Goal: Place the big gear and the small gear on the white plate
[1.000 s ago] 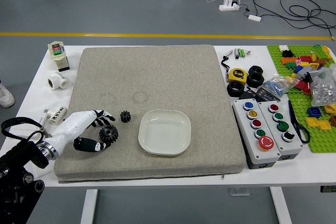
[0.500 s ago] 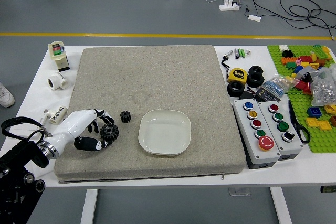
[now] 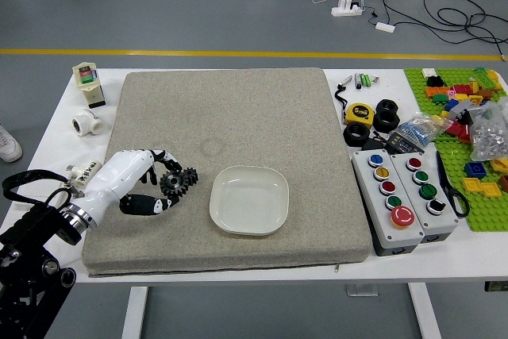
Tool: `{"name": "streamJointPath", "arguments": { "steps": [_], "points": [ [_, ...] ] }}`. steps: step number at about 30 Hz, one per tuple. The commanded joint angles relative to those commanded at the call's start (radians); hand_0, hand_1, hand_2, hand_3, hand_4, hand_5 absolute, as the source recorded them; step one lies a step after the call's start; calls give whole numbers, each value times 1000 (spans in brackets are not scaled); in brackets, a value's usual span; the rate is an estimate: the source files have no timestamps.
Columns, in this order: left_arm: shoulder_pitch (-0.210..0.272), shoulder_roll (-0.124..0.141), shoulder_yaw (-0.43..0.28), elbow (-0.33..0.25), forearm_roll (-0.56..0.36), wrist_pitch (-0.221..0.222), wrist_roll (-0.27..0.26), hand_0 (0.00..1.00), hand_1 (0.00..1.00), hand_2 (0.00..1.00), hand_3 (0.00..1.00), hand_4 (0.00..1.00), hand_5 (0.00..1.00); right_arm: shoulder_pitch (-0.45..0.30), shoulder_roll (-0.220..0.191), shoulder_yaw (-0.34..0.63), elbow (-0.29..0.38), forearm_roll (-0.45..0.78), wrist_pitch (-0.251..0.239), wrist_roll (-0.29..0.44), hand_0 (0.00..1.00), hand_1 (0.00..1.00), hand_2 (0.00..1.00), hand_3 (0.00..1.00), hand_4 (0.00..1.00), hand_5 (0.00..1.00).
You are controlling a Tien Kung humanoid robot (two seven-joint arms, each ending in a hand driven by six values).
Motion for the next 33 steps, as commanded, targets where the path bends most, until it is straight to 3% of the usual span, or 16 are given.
{"name": "streamJointPath", "arguments": {
  "steps": [5,7,8,13,14,19,20,25,26,31,32,33],
  "points": [
    [-45,-7,117,-32,0,-7,13,280,341,401,498,2,2,2,-1,-2,0,0,0,0,612,609,695,569,762,738],
    [-70,-16,157,-18,0,0,13,280,341,401,498,2,2,3,-1,-5,0,3,-1,1,612,609,695,569,762,738],
    [-85,-21,179,-6,0,7,13,282,356,419,514,111,2,4,-1,-6,0,4,-1,1,613,608,695,569,762,736],
    [-143,-48,250,56,0,23,18,282,356,419,514,111,2,8,-2,-13,0,10,-1,1,613,608,695,569,762,736],
    [-151,-52,259,66,0,22,21,295,404,493,562,530,65,8,-2,-14,0,10,-1,1,611,608,696,569,762,736],
    [-187,-70,291,122,0,29,27,295,404,493,562,530,65,11,-3,-16,0,12,-1,2,611,608,696,569,762,736],
    [-191,-73,295,134,0,38,24,320,443,543,594,789,146,12,-4,-16,0,12,-1,3,611,608,695,569,763,736],
    [-197,-77,301,148,0,51,17,320,443,543,594,789,146,12,-5,-14,0,10,-1,4,611,608,695,569,763,736],
    [-198,-77,300,149,0,47,15,390,564,696,686,877,184,12,-6,-14,0,9,-1,4,612,607,695,569,764,736],
    [-200,-78,299,154,0,35,-6,390,564,696,686,877,184,12,-5,-13,0,10,-1,4,612,607,695,569,764,736],
    [-200,-79,299,155,0,35,-7,647,764,845,835,985,233,12,-5,-13,0,10,-1,4,611,607,695,569,764,736],
    [-201,-79,298,157,0,34,-11,647,764,845,835,985,233,12,-5,-13,0,10,-1,4,611,607,695,569,764,736]
  ]
}}
